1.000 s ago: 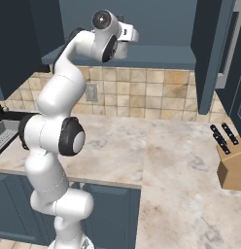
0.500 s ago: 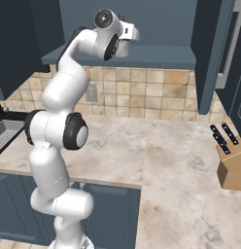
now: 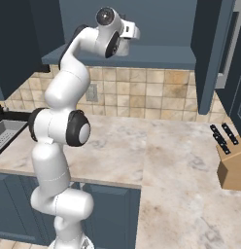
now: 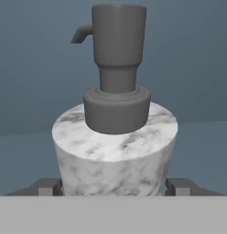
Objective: Pick up the bar soap and soap dispenser from the sink, and place them back in the cabinet, and close the cabinet doors.
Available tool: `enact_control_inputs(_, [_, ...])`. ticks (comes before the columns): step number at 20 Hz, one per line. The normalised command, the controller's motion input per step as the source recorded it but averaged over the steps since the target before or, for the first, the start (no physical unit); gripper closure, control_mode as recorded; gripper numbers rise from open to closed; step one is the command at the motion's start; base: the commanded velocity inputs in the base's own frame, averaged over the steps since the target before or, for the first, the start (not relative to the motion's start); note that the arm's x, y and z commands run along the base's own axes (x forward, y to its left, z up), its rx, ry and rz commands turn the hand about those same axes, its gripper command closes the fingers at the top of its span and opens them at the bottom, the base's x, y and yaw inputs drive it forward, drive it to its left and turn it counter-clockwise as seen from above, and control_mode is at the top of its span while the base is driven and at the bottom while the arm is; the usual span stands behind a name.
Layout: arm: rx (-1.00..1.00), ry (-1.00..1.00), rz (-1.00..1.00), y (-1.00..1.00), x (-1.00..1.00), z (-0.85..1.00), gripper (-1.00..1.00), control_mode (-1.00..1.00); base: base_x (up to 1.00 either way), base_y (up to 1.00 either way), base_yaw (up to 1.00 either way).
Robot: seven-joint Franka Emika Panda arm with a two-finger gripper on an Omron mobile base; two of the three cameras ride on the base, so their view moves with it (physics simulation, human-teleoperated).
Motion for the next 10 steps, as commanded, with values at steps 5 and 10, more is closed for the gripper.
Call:
enact_control_inputs(5, [0.00,0.00,0.00,0.00,0.00,0.00,1.00,-1.00,0.00,0.00,0.00])
enact_control_inputs(10, [0.00,0.00,0.00,0.00,0.00,0.00,-1.00,-1.00,0.00,0.00,0.00])
